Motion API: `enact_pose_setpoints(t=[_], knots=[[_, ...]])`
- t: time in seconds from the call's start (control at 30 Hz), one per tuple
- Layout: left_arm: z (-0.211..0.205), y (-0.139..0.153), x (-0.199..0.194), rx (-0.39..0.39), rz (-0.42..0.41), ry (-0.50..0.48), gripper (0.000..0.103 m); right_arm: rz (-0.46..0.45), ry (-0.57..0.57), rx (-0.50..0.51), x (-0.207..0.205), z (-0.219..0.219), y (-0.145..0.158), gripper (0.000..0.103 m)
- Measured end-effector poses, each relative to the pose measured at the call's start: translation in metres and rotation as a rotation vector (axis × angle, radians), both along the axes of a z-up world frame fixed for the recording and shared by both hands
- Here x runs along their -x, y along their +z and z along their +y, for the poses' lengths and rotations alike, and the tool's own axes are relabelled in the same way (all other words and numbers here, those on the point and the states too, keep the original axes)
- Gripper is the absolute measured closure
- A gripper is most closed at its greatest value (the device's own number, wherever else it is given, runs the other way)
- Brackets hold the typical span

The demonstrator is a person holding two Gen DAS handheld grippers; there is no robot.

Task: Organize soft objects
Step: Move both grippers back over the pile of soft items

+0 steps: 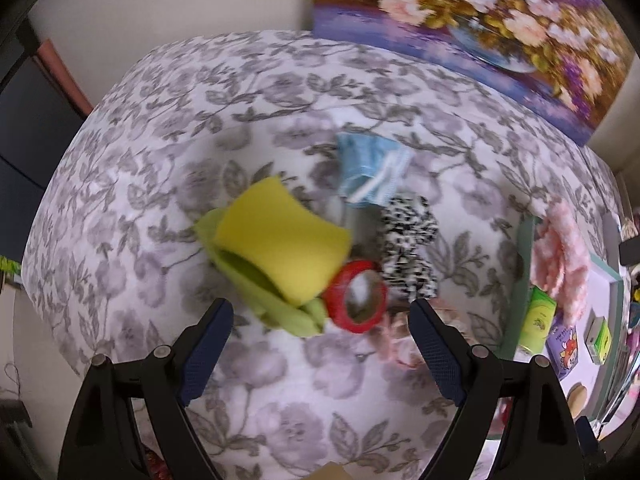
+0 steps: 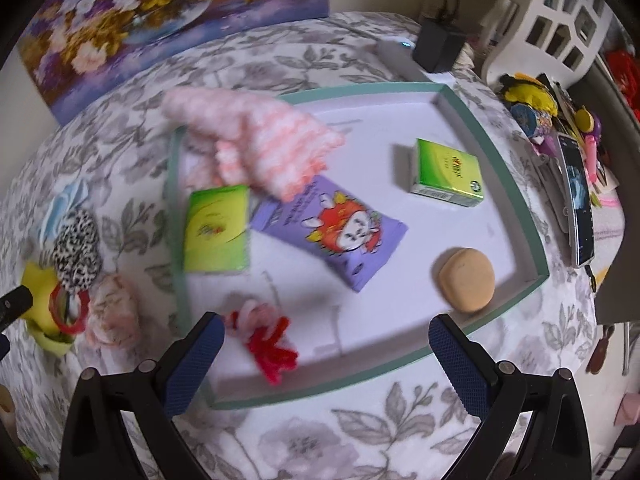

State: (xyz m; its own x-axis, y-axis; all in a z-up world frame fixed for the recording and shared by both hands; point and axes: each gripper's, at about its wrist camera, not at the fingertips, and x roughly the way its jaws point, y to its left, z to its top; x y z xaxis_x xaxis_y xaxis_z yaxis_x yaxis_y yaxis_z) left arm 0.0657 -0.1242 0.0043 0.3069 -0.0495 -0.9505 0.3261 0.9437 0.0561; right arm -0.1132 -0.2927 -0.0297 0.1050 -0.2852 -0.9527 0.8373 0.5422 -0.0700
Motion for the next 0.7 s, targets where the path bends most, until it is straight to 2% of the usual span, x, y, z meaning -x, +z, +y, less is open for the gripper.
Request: enact_pose_setpoints(t=[0.3,0.7], knots=[[0.051,0.003,-0.017,0.034,0.016,0.089,0.014,0.001,0.098,0.006,-0.034,0.042,0.004,0.000],[0.109,0.002,-0.039,0.043,0.011,0.190,0.014,-0.044,0.209,-0.038,-0.088,0.098,0.005,0.000]])
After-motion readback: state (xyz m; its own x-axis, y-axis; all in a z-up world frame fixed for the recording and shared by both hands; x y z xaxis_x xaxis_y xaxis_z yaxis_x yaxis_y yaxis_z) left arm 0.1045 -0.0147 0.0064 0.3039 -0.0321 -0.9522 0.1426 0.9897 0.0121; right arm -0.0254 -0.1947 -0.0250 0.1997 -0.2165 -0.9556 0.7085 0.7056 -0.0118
